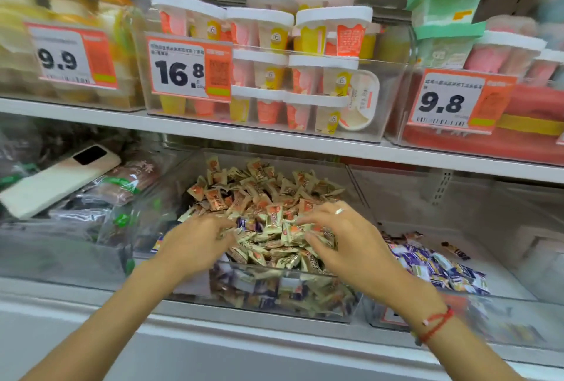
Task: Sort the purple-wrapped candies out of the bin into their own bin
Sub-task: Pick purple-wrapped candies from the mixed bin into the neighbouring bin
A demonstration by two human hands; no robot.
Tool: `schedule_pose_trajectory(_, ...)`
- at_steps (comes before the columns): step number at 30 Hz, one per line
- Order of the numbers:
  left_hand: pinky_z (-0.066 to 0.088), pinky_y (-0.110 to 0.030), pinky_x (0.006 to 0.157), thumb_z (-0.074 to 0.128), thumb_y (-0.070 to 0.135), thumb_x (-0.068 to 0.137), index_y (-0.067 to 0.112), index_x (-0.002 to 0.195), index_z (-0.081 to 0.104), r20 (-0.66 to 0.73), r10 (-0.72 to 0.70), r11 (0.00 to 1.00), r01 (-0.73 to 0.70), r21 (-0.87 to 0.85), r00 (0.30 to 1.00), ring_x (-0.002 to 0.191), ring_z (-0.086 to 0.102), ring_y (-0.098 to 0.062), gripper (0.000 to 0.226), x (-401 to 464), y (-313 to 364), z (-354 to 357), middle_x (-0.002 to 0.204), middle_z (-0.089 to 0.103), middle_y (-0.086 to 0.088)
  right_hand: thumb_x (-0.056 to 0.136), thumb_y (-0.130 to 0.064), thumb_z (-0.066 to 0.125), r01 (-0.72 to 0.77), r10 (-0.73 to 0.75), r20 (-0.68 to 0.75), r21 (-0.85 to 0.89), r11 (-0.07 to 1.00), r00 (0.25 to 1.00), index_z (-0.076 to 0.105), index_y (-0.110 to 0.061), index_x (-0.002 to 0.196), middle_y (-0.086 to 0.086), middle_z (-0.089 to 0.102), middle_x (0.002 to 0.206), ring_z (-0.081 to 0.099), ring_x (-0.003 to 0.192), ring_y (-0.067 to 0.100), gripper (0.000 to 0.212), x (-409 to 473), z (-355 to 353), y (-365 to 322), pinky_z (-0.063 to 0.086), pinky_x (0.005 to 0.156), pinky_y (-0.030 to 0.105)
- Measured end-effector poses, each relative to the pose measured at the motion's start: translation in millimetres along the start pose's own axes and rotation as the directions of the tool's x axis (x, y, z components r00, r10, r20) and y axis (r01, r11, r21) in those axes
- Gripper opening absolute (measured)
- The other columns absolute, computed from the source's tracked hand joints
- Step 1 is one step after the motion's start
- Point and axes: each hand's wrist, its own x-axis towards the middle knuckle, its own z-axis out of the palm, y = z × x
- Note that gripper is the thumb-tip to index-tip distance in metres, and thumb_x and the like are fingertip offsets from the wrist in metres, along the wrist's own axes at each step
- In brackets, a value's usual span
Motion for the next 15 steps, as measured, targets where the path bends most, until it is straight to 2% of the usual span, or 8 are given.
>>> schedule_pose_trajectory(2, 0.043, -0.033, 0.095, 0.042, 0.055, 0.094, 0.041, 0.133, 0.048, 0.104, -0.044, 0.998, 0.049, -0.046, 0.994, 0.125, 0.049, -0.017, 0.041, 2.3, -7.7, -5.3, 0.142, 0.047, 0.012, 0.097, -0.030, 0.052, 0.054, -0.052, 0.088, -0.027, 0.998, 0.995, 0.064, -0.029, 0.120, -0.012, 0.062, 0.119, 0.048, 0.114, 0.009, 0.025, 27.4, 13.4, -9.0, 0.036, 0.090, 0.020)
schedule_pose_trajectory(5, 0.043, -0.033, 0.092, 0.045, 0.058, 0.092, 0.046, 0.125, 0.053, 0.117, -0.045, 0.999, 0.047, -0.009, 0.992, 0.122, 0.051, -0.018, 0.036, 8.0, -10.8, -11.1, 0.137, 0.051, 0.009, 0.099, -0.027, 0.050, 0.130, -0.119, 0.177, -0.056, 0.990, 0.977, 0.061, -0.028, 0.124, -0.007, 0.062, 0.123, 0.050, 0.116, 0.015, 0.028, 71.3, 38.8, -21.6, 0.043, 0.091, 0.030)
schedule_pose_trajectory(8, 0.044, -0.033, 0.088, 0.050, 0.055, 0.090, 0.045, 0.117, 0.059, 0.120, -0.054, 0.998, 0.050, 0.033, 0.991, 0.119, 0.051, -0.021, 0.030, 14.0, -11.1, -14.9, 0.130, 0.056, 0.005, 0.096, -0.022, 0.053, 0.112, -0.057, 0.354, -0.136, 0.984, 0.933, 0.060, -0.023, 0.124, 0.001, 0.062, 0.125, 0.054, 0.117, 0.021, 0.029, 106.7, 70.6, -28.0, 0.049, 0.092, 0.039)
schedule_pose_trajectory(10, 0.044, -0.033, 0.087, 0.055, 0.054, 0.089, 0.044, 0.111, 0.063, 0.144, -0.072, 0.997, 0.066, 0.047, 0.987, 0.117, 0.052, -0.021, 0.025, 17.6, -12.0, -18.4, 0.128, 0.057, 0.006, 0.092, -0.027, 0.060, 0.108, 0.022, 0.486, -0.238, 0.965, 0.873, 0.059, -0.016, 0.122, 0.005, 0.063, 0.118, 0.059, 0.104, 0.023, 0.032, 120.3, 87.8, -28.6, 0.053, 0.087, 0.042)
schedule_pose_trajectory(12, 0.044, -0.033, 0.088, 0.059, 0.049, 0.088, 0.044, 0.105, 0.066, 0.176, -0.090, 0.995, 0.082, 0.052, 0.980, 0.116, 0.053, -0.020, 0.019, 20.3, -13.1, -23.1, 0.127, 0.058, 0.008, 0.089, -0.034, 0.065, 0.096, 0.075, 0.521, -0.293, 0.951, 0.850, 0.057, -0.013, 0.121, 0.007, 0.063, 0.115, 0.060, 0.100, 0.025, 0.040, 126.7, 96.9, -26.8, 0.053, 0.086, 0.042)
schedule_pose_trajectory(15, 0.041, -0.028, 0.082, 0.060, 0.040, 0.089, 0.041, 0.099, 0.068, 0.181, -0.097, 0.993, 0.082, 0.087, 0.979, 0.110, 0.057, -0.017, 0.013, 22.1, -15.2, -25.1, 0.116, 0.063, 0.014, 0.088, -0.033, 0.067, 0.097, 0.043, 0.504, -0.246, 0.964, 0.862, 0.061, -0.015, 0.117, 0.005, 0.062, 0.117, 0.059, 0.105, 0.024, 0.034, 128.3, 99.9, -22.5, 0.049, 0.082, 0.033)
